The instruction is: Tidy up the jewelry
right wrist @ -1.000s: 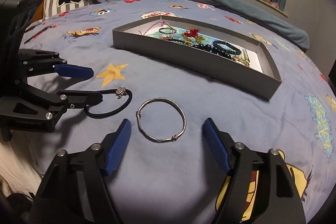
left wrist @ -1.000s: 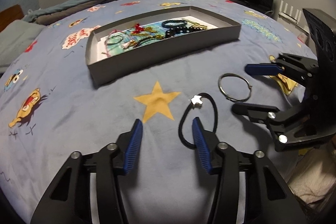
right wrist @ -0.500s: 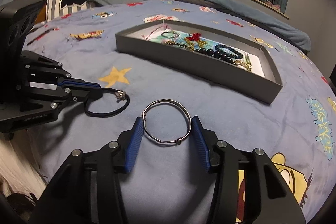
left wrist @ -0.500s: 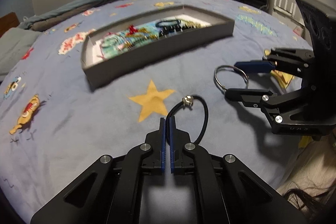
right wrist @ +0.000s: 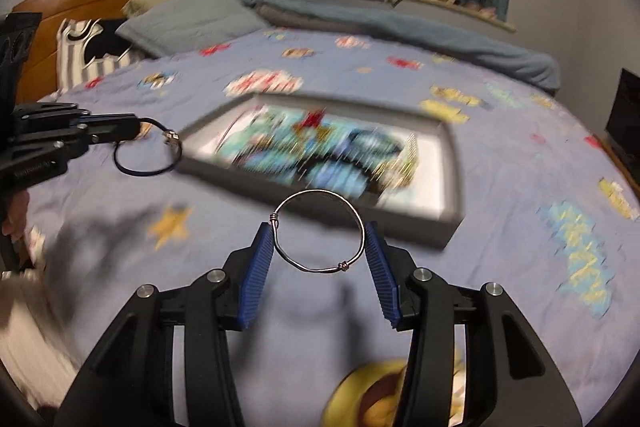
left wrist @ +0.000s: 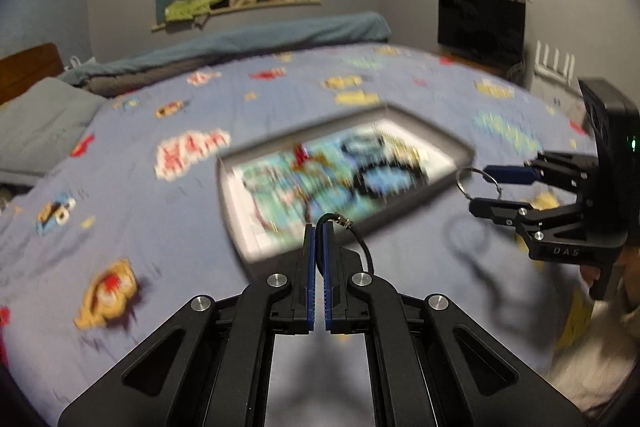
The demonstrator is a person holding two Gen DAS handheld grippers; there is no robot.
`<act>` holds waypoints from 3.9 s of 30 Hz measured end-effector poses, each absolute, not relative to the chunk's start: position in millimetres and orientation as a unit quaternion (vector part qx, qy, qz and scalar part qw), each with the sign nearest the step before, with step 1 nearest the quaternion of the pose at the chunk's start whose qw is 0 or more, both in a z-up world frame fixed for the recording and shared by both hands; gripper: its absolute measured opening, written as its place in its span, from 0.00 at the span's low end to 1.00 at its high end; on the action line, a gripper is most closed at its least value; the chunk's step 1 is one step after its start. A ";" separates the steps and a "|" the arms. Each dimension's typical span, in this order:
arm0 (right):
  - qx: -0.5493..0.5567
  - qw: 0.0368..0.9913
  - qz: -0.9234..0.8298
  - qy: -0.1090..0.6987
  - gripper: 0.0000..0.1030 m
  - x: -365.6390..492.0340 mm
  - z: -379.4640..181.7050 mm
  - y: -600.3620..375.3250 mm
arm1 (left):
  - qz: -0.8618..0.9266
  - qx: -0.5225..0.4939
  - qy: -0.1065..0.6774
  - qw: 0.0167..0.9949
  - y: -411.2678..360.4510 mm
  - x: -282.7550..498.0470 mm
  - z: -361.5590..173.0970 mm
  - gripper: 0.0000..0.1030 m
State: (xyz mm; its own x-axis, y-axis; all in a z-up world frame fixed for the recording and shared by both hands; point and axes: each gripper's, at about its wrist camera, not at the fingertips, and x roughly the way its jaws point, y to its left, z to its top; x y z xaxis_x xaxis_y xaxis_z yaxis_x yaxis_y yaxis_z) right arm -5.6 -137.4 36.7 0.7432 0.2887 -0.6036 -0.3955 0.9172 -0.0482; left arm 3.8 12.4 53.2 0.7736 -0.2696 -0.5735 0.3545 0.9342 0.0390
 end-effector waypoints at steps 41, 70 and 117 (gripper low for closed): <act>-0.074 0.902 0.169 0.390 0.46 156.8 -0.3 -118.4 | -0.157 0.050 0.392 0.905 -18.2 169.9 -14.2 0.05; -0.025 0.921 0.147 0.359 0.60 68.7 59.0 -162.1 | -0.105 0.034 0.328 0.938 6.2 70.5 48.9 0.52; -0.004 0.933 0.098 0.346 0.95 28.0 36.8 -169.3 | -0.029 0.039 0.345 0.937 -1.8 38.3 16.1 0.92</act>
State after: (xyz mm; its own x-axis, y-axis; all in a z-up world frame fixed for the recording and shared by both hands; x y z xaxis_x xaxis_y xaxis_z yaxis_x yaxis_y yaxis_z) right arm 28.0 -169.3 36.8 0.7406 0.1810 -0.6471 -0.1864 0.9806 0.0610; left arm 38.3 -1.8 16.1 0.7606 -0.0271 -0.6486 0.0808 0.9953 0.0532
